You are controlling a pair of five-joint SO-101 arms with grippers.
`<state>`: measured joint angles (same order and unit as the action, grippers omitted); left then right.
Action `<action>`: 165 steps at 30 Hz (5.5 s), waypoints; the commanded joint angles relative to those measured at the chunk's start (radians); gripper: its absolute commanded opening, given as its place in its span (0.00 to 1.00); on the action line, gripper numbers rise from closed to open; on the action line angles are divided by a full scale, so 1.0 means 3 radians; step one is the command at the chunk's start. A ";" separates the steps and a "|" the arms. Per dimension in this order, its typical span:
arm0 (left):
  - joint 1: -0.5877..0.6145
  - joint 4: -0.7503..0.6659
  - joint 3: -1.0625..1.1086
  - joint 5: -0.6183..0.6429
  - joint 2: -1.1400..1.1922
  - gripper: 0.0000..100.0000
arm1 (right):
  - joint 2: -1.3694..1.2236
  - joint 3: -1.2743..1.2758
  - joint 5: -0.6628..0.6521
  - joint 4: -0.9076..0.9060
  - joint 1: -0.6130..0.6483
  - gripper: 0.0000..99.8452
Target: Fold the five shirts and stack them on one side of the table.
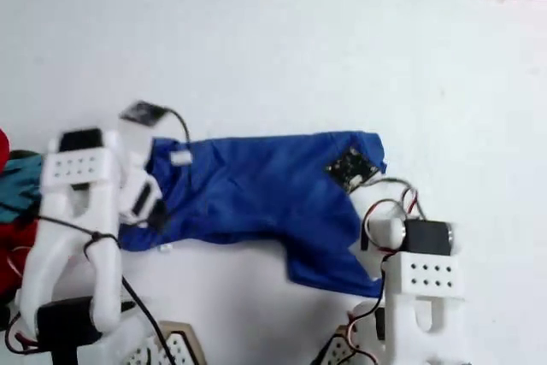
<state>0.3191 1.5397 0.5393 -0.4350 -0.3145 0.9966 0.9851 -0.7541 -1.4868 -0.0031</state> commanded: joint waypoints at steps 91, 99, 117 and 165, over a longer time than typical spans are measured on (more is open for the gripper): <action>0.0087 -0.0148 -0.2892 0.0875 0.3053 0.02 | -0.3562 -0.1678 0.0931 0.2493 -0.0197 0.02; 0.0077 0.0834 -0.4401 0.0880 0.3058 0.02 | -0.2938 -0.1667 0.0946 0.2268 -0.0166 0.02; -0.0762 -0.0128 -0.1071 0.0762 0.0859 0.02 | -0.2371 -0.0977 0.1125 0.2038 0.0555 0.02; -0.0230 -0.0982 -0.0396 0.0358 0.0946 0.02 | -0.0499 0.0680 0.0619 0.1455 0.0488 0.02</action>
<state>0.3130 1.2988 0.4611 -0.3659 -0.0491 0.7296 1.1155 -0.5393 -1.0265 0.1258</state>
